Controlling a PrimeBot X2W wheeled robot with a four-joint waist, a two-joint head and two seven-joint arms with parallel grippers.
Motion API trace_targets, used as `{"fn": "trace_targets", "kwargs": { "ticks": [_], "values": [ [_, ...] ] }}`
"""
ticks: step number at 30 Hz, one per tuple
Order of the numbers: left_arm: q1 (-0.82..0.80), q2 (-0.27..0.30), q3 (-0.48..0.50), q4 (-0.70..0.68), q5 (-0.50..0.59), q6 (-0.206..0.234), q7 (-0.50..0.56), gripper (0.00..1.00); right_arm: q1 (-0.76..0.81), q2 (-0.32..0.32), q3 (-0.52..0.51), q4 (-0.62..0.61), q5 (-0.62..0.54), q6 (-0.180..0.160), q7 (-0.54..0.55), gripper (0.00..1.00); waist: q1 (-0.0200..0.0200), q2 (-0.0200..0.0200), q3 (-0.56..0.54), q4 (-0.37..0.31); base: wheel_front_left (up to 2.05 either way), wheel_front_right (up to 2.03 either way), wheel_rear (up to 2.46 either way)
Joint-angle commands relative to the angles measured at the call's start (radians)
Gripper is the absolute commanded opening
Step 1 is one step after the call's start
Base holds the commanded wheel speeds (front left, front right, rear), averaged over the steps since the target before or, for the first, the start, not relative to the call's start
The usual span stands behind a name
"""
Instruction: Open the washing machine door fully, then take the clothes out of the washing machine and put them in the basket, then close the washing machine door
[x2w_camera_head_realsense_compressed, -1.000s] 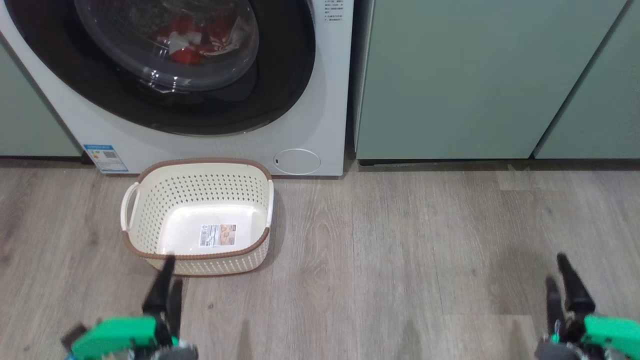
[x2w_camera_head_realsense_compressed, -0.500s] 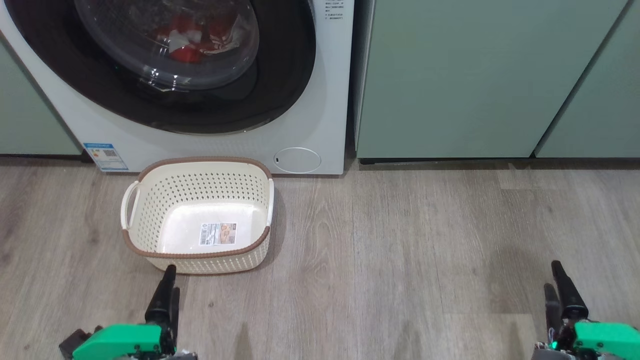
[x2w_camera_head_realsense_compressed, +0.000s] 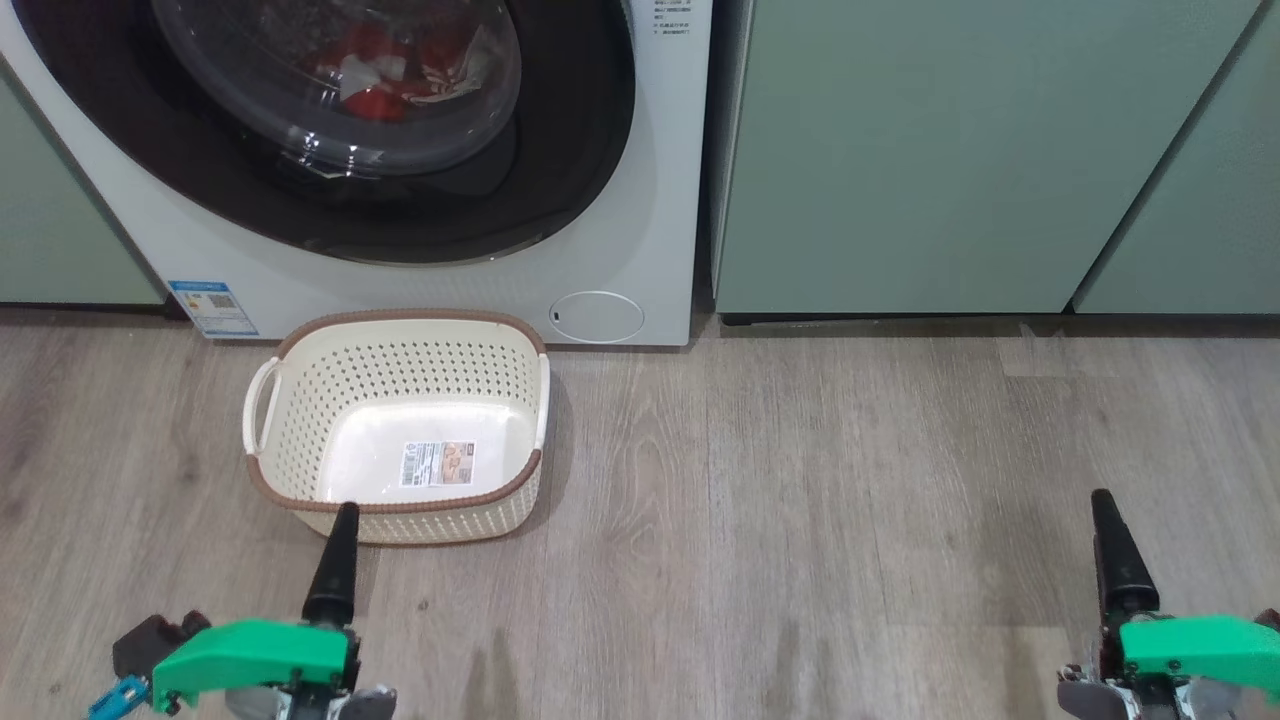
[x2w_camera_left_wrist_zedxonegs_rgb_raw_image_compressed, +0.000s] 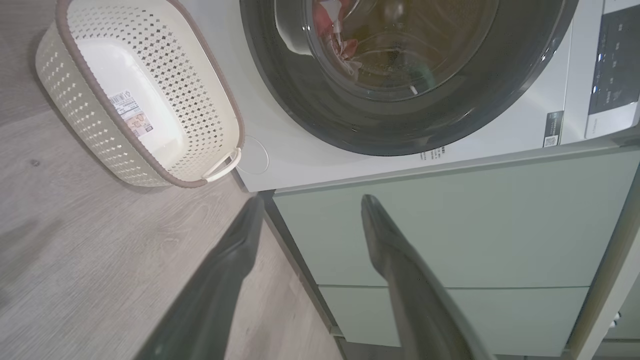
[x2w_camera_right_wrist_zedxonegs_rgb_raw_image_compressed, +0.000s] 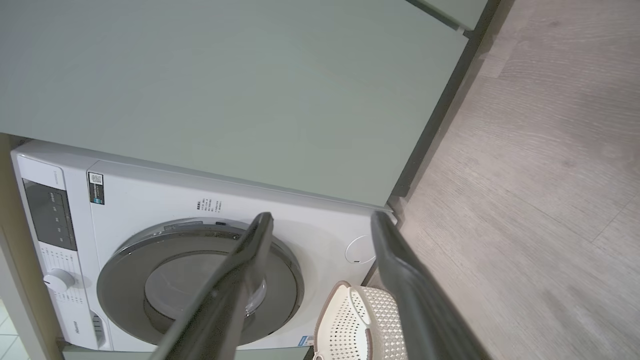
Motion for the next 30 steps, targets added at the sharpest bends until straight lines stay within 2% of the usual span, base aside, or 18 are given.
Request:
{"fn": "trace_targets", "kwargs": {
  "ticks": [1, 15, 30],
  "values": [
    [-0.057, 0.009, -0.001, -0.046, 0.054, 0.007, -0.016, 1.0, -0.043, -0.008, 0.013, -0.045, -0.051, 0.0, -0.016, 1.0, 0.0, 0.0, 0.0, 0.001, 0.0, 0.0, 0.0],
    [-0.071, 0.01, -0.032, -0.099, 0.268, 0.043, -0.054, 1.0, -0.059, -0.009, 0.039, -0.09, -0.252, 0.0, -0.055, 1.0, 0.0, 0.0, 0.002, 0.004, 0.0, 0.0, 0.0],
    [-0.092, 0.049, -0.098, -0.133, 0.503, 0.131, -0.101, 1.0, -0.077, -0.011, 0.078, -0.128, -0.505, 0.0, -0.102, 1.0, 0.0, 0.0, 0.007, 0.007, 0.0, 0.0, 0.0]
  ]
}}
